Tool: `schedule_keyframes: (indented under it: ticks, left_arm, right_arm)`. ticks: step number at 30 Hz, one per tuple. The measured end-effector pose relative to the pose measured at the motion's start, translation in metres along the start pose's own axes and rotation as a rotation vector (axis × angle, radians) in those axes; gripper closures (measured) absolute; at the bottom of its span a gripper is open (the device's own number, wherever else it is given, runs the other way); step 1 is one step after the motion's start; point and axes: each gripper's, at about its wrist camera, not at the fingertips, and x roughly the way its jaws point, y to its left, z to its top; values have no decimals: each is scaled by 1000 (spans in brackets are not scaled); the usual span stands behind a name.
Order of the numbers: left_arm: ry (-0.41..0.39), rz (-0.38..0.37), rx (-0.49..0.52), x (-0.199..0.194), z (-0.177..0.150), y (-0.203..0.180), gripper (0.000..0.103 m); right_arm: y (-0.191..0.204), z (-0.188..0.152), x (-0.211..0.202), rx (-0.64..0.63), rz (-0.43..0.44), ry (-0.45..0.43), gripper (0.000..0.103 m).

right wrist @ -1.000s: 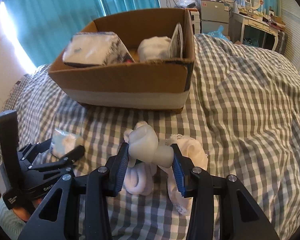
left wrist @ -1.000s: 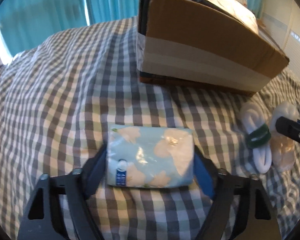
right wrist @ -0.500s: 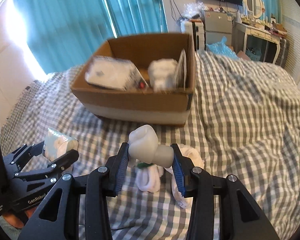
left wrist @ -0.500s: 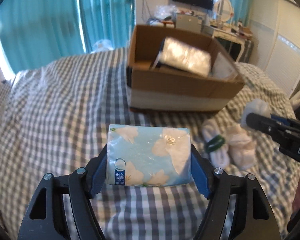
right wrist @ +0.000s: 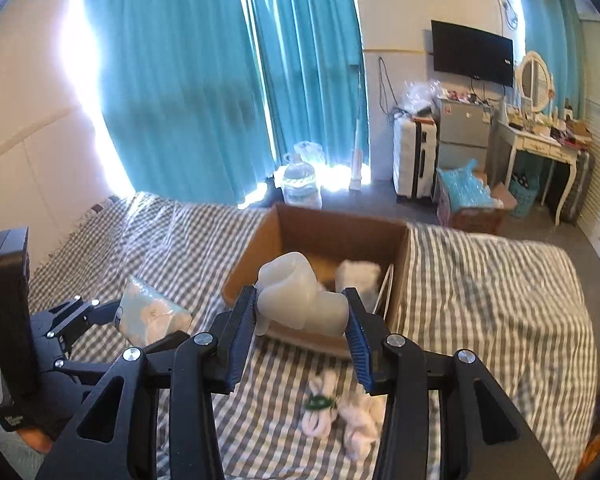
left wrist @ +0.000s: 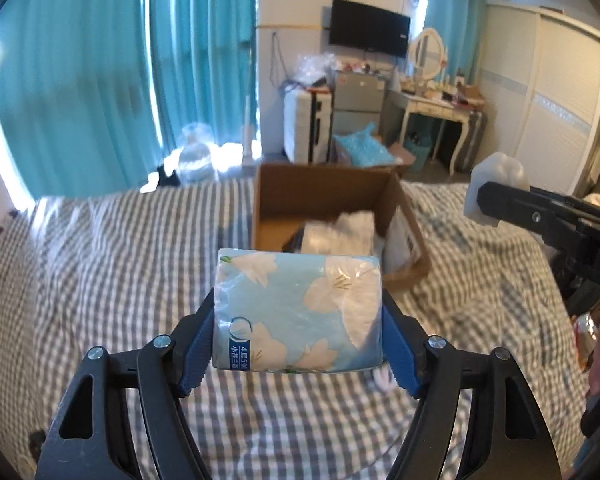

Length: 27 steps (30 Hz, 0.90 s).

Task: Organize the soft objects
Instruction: 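Carry the packet and sock into the box and open both grippers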

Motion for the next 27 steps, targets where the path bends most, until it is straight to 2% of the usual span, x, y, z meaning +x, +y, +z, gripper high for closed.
schedule_keyframes:
  ticks: [4,10,17,20,24,27]
  left_arm:
    - [-22,-3,2,10,33,-1,31]
    - [-43,5,17,55,76,-4,31]
    - [-11,1,17,129,94,-6,30]
    - [-13,33,66,153,95,-11,29]
    - [4,27,69,173,91,-10,29]
    - [-13,55,70,178,92,-11,21]
  right_arm:
    - [-9,26,9,-31,-11,-11,60]
    - [-34,58,49,-45,-20,1,60]
    - [-63,66,121,-35,-17,40,60]
    - [-80,65,146,-19,-13,50,60]
    - [-92,64,175,-29,-5,80,59]
    - [-90,65,186,-53,-10,73,57]
